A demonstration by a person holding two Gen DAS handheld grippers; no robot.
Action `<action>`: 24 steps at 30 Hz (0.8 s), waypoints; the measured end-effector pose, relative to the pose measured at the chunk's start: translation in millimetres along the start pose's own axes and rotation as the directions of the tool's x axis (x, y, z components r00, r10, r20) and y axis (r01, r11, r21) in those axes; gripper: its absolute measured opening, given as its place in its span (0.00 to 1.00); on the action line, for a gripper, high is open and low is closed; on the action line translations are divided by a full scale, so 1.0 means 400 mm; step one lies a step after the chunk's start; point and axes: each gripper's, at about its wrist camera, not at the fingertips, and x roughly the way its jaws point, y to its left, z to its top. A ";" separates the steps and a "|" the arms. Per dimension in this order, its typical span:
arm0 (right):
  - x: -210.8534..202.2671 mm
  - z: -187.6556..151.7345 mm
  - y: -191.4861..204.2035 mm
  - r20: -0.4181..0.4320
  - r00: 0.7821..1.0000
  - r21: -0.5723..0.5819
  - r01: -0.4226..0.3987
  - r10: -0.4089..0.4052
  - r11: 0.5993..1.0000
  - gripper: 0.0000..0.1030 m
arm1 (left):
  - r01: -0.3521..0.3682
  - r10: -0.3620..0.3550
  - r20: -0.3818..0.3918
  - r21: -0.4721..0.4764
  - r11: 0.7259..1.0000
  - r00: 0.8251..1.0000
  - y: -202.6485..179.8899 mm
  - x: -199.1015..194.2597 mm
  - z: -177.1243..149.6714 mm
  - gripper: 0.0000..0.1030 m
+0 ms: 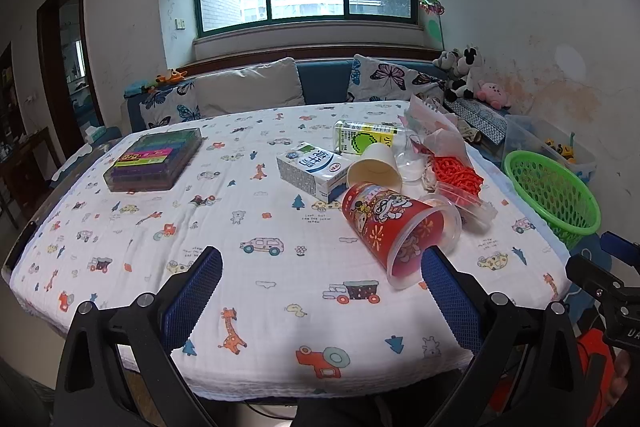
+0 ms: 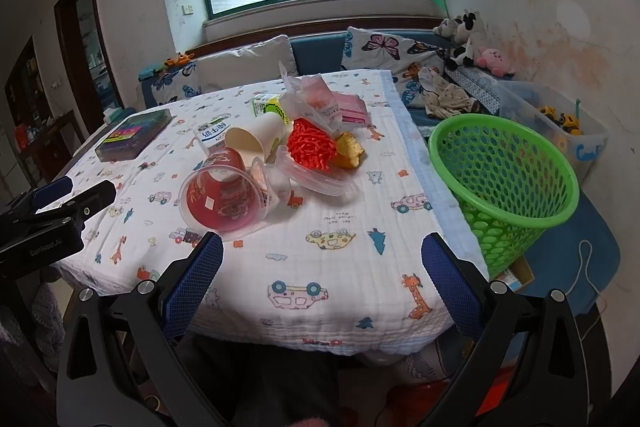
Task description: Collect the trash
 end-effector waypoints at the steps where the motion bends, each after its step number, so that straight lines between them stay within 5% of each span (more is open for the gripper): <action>1: 0.001 0.001 0.000 -0.001 1.000 -0.002 0.003 -0.003 1.000 0.96 | 0.001 -0.001 -0.001 -0.002 1.000 1.000 0.001 0.001 0.000 0.94; 24: 0.016 0.004 0.012 -0.017 1.000 -0.011 0.000 0.000 1.000 0.96 | -0.003 0.002 -0.014 -0.031 1.000 1.000 0.022 0.016 -0.005 0.94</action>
